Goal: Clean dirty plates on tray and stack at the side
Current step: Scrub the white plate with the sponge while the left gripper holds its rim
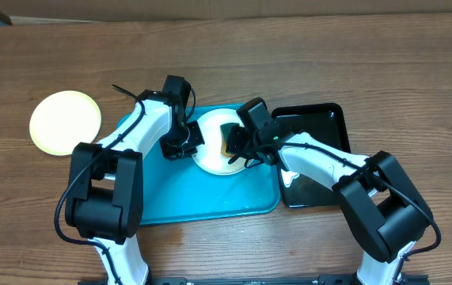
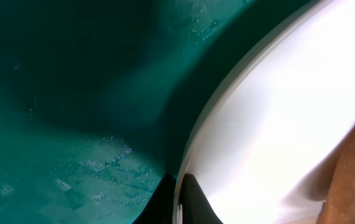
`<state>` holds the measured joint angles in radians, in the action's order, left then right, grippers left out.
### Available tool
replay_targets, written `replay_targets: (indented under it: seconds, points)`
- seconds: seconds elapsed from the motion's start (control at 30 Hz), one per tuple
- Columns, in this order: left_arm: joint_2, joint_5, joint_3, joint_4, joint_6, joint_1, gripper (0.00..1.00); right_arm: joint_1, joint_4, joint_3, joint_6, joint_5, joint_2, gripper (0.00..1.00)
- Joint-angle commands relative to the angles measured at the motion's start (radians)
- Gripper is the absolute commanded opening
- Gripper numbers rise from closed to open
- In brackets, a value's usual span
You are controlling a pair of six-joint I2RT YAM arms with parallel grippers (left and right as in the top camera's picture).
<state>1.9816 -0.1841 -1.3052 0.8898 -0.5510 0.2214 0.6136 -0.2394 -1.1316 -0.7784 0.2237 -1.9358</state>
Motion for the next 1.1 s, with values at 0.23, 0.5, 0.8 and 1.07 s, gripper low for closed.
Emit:
replay_targets:
  seconds: [0.23,0.5,0.8,1.07]
  points:
    - [0.04,0.037,0.02,0.0,0.006,0.008,0.04,-0.007,0.026,-0.079,0.03,0.047,0.028,0.04]
    - [0.04,0.037,0.02,0.0,0.006,0.008,0.04,0.003,0.022,-0.078,0.023,0.067,-0.053,0.04]
    - [0.04,0.037,0.02,0.0,0.006,0.008,0.05,-0.005,-0.066,-0.078,0.023,0.062,-0.066,0.04]
    - [0.04,0.037,0.02,0.003,0.017,0.008,0.05,-0.03,-0.182,-0.078,0.067,-0.103,-0.066,0.04]
